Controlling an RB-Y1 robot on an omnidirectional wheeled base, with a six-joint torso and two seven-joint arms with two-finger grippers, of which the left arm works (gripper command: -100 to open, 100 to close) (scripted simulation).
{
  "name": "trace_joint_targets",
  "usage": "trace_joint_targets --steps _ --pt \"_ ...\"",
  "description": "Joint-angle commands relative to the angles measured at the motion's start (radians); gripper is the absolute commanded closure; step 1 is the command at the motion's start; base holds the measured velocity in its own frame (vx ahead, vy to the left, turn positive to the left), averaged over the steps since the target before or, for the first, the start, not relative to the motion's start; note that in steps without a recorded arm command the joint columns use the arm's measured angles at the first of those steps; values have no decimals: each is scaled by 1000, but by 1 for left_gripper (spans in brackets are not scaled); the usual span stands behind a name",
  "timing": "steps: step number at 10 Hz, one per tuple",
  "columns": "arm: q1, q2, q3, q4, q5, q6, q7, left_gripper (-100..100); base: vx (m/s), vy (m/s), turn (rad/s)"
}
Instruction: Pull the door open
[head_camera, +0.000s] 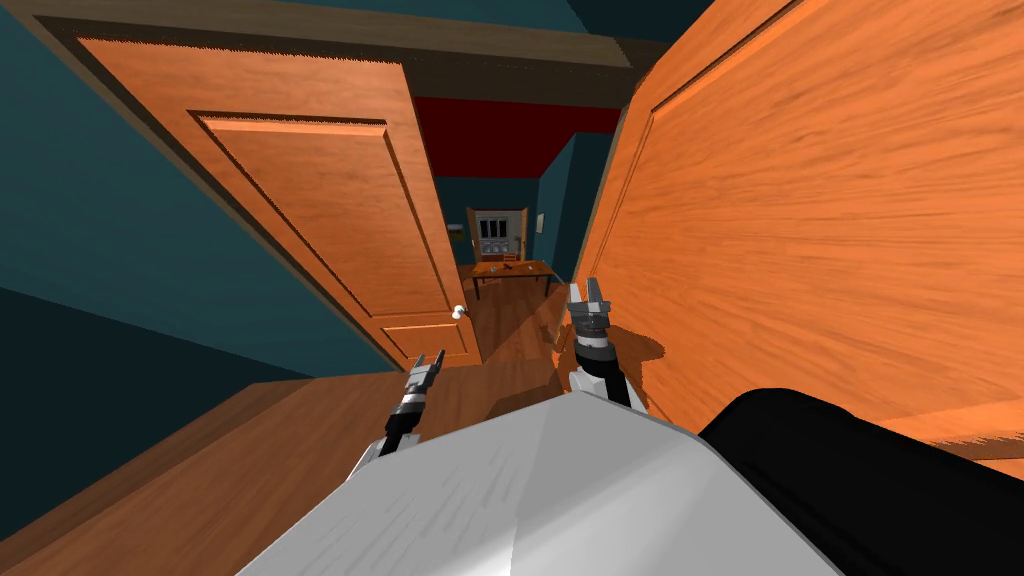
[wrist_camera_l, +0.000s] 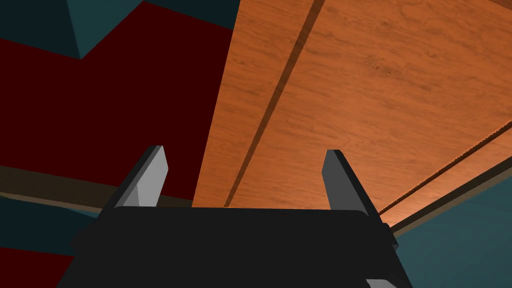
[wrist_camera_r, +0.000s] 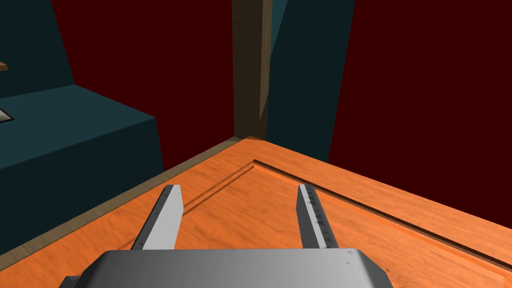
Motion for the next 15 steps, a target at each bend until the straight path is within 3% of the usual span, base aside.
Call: trace_joint_targets --steps 1,5,9,15 --pt "-11 4 3 30 -7 -4 -24 -100 96 -12 -3" --pt "-37 12 10 113 -22 -23 -79 -100 101 -2 -2" --pt "-75 24 21 232 -45 -51 -158 -100 148 -10 -2" --pt "-113 35 31 349 -67 -78 -236 -100 132 -3 -1"
